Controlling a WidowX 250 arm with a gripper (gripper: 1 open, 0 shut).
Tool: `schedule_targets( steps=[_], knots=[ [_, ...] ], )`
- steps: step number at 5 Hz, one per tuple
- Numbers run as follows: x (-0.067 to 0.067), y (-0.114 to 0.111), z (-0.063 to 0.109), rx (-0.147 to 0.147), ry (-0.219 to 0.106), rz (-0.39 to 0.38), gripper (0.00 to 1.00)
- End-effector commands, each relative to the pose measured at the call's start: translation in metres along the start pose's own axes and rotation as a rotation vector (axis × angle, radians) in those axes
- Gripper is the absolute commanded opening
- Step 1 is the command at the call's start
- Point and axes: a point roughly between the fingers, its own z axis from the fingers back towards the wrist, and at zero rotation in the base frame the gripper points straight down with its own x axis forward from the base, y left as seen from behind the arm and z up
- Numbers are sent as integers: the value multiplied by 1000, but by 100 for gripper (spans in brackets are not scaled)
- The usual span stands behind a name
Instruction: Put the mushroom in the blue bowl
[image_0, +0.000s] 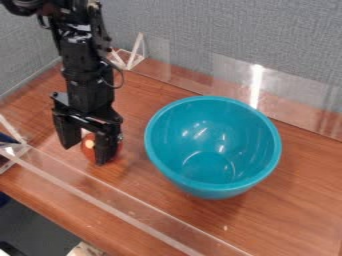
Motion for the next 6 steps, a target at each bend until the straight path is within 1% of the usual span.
schedule_targets(
  steps=[1, 6],
  knots=[
    [9, 1, 20, 36, -82, 12, 100],
    [9, -1, 14, 51, -108, 42, 100]
  ],
)
